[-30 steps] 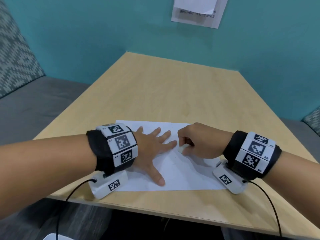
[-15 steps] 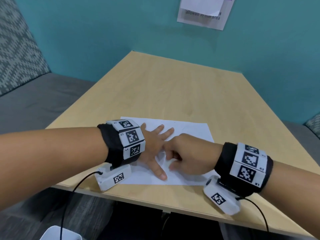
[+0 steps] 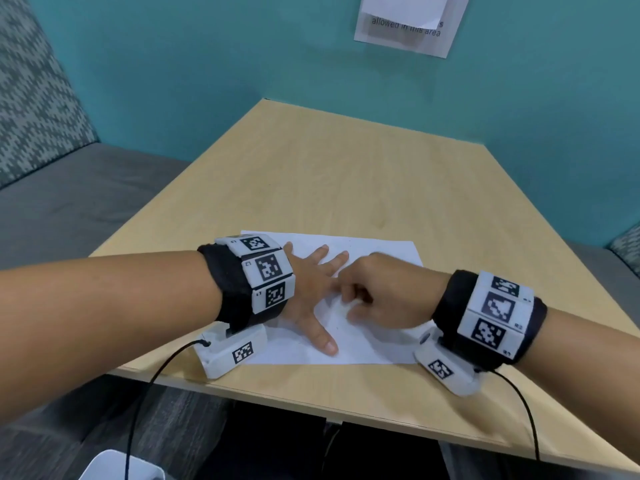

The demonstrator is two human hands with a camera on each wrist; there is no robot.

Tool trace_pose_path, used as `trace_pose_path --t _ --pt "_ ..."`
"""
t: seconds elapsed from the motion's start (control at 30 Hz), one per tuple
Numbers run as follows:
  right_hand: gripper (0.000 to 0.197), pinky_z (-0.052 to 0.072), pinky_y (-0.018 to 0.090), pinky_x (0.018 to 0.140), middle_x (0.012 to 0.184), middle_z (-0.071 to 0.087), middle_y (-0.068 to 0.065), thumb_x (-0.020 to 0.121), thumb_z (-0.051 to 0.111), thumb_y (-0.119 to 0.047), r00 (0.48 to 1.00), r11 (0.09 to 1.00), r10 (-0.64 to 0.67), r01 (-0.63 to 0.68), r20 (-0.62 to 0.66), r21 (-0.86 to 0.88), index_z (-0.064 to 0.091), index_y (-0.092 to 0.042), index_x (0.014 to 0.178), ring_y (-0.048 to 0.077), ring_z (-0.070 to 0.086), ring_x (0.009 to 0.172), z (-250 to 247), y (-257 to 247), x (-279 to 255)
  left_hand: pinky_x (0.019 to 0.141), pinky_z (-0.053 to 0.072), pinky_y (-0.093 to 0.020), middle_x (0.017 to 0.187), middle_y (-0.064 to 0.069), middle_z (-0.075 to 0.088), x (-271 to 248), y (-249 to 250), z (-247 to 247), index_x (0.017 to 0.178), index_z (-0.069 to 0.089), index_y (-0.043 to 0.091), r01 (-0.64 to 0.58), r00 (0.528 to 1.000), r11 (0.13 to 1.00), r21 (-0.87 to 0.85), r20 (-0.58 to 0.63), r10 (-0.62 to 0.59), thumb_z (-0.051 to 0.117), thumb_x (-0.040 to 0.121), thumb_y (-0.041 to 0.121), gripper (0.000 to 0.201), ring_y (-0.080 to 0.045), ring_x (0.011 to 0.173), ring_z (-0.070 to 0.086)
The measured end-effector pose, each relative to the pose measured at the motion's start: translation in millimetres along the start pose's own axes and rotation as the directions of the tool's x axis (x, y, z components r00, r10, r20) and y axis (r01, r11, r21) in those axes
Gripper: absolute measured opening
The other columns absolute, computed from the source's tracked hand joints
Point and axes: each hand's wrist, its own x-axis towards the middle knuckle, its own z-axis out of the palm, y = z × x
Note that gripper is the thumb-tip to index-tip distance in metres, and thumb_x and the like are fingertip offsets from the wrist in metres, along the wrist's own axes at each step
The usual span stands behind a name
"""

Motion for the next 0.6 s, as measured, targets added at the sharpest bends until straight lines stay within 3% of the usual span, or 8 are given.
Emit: trace_pose_path --t 0.07,0.23,0.33,0.5,0.6 --pt "0.006 0.045 0.029 0.061 0.067 0.056 -0.006 0.08 0.065 -0.016 0.995 0.996 -0.078 0.075 0.068 0.041 0.06 -0.014 0.083 0.01 0.05 0.061 9 -11 -5 0.111 -0.002 -0.075 0.162 0.002 -0.03 -2 2 -2 0.151 0.024 0.049 -0.011 1.0 1.0 0.004 -0.003 0.011 0.062 0.074 0.078 0.091 -0.03 0.15 -0.024" --pt "0.01 0.038 0.024 0.064 0.067 0.055 -0.009 0.081 0.063 -0.016 0.999 0.999 0.028 -0.029 -0.021 -0.035 0.064 -0.013 0.091 0.004 0.047 0.061 -3 9 -2 0.111 0.002 -0.074 0.163 0.001 -0.027 0 2 -2 0.154 -0.01 0.046 0.034 0.999 0.998 0.061 -0.016 -0.033 0.059 0.072 0.082 0.112 -0.029 0.151 -0.02" --pt "0.005 0.038 0.018 0.056 0.066 0.055 -0.007 0.079 0.062 -0.014 0.995 0.996 -0.088 0.088 0.042 0.002 0.061 -0.014 0.084 0.006 0.046 0.058 10 -6 -9 0.111 -0.003 -0.075 0.163 0.001 -0.029 2 -1 0 0.154 -0.007 0.046 0.023 0.999 0.999 0.031 -0.024 -0.022 0.059 0.07 0.083 0.113 -0.029 0.15 -0.022" --pt "0.015 0.033 0.018 0.056 0.062 0.049 -0.012 0.082 0.066 -0.015 1.0 0.999 0.016 -0.017 -0.017 -0.028 0.052 -0.022 0.077 0.004 0.045 0.058 -2 11 -5 0.11 0.001 -0.076 0.163 0.001 -0.028 3 0 -2 0.153 -0.015 0.047 0.037 0.999 0.998 0.057 -0.007 -0.037 0.059 0.071 0.083 0.116 -0.03 0.151 -0.021" --pt "0.015 0.032 0.014 0.052 0.061 0.05 -0.01 0.08 0.064 -0.012 0.997 0.998 -0.065 0.066 0.03 -0.021 0.053 -0.019 0.072 0.005 0.043 0.055 6 -2 -11 0.11 -0.002 -0.075 0.162 0.002 -0.029 2 0 -2 0.154 -0.015 0.045 0.04 0.999 0.999 0.035 -0.008 -0.04 0.06 0.07 0.083 0.119 -0.029 0.15 -0.022"
